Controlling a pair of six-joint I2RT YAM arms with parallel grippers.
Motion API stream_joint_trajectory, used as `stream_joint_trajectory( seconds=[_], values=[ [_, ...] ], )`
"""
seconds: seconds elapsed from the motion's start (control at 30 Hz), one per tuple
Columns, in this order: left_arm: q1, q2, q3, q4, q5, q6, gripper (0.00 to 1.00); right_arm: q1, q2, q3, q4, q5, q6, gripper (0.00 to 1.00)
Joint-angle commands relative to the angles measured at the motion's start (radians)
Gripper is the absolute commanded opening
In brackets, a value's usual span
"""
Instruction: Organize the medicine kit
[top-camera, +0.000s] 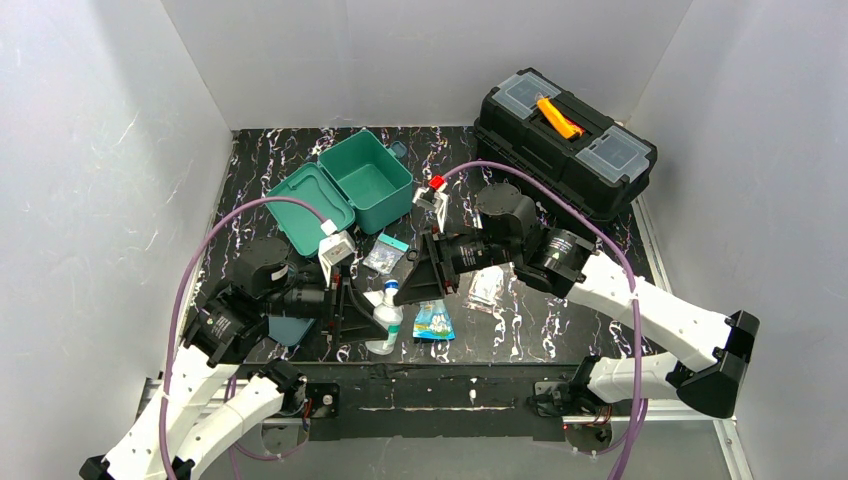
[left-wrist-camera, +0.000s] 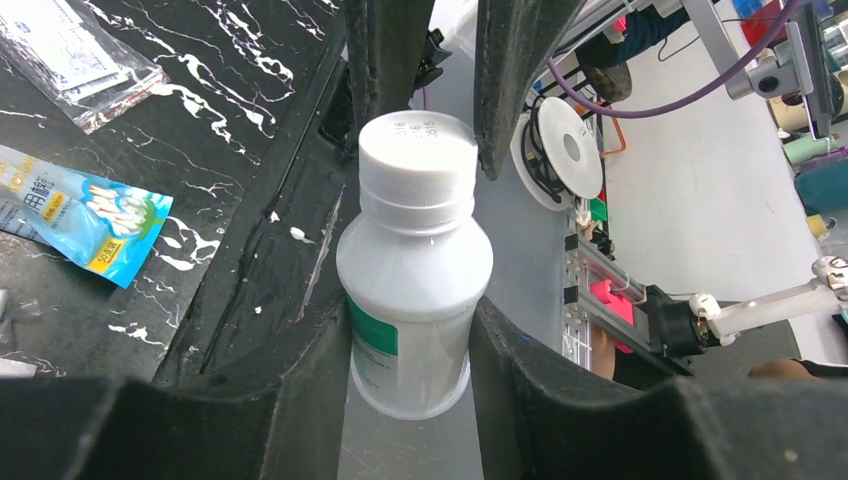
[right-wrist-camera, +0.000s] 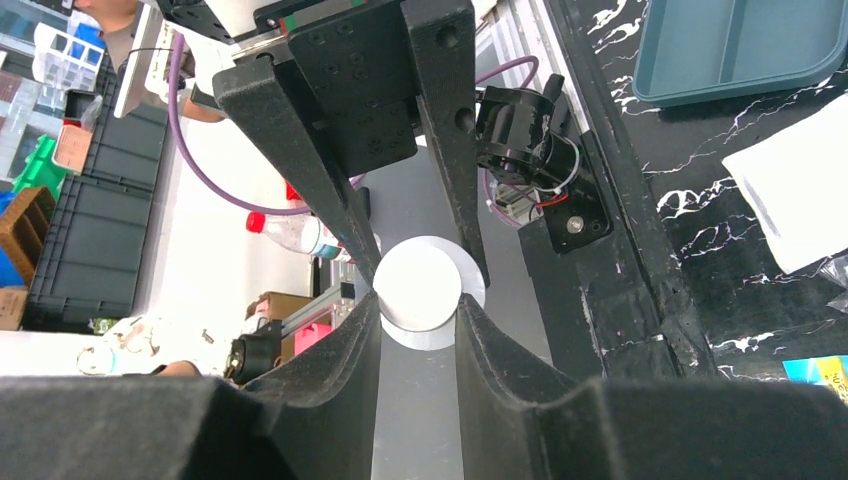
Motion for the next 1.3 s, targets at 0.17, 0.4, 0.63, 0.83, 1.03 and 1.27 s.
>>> stream_joint_trajectory(
  seconds=[0.17, 0.4, 0.63, 0.83, 1.03, 1.27],
  values=[
    [-0.003, 0.009, 0.006, 0.012, -0.008, 0.004, 0.12, 0.003, -0.037, 0.035, 0.055, 0.032, -0.01, 0.01],
    [-0.003, 0.043, 0.074, -0.057, -0.126, 0.054, 0.0, 0.002, -0.104, 0.035, -0.07, 0.159, -0.08, 0.55],
    [-0.003, 0.12, 0.179, -0.173, -0.369, 0.149, 0.0, 0.0, -0.225, 0.02, -0.236, 0.414, -0.175, 0.75],
    [-0.003, 0.26, 0.307, -0.234, -0.594, 0.24, 0.0, 0.0, -0.321, -0.059, -0.305, 0.542, -0.198, 0.77],
    [-0.003, 0.462, 0.423, -0.237, -0.775, 0.352, 0.0, 0.0, -0.405, -0.166, -0.337, 0.622, -0.209, 0.79],
    [0.01, 0.75, 0.607, -0.221, -0.953, 0.494, 0.0, 0.0, -0.501, -0.273, -0.355, 0.702, -0.239, 0.8]
  ],
)
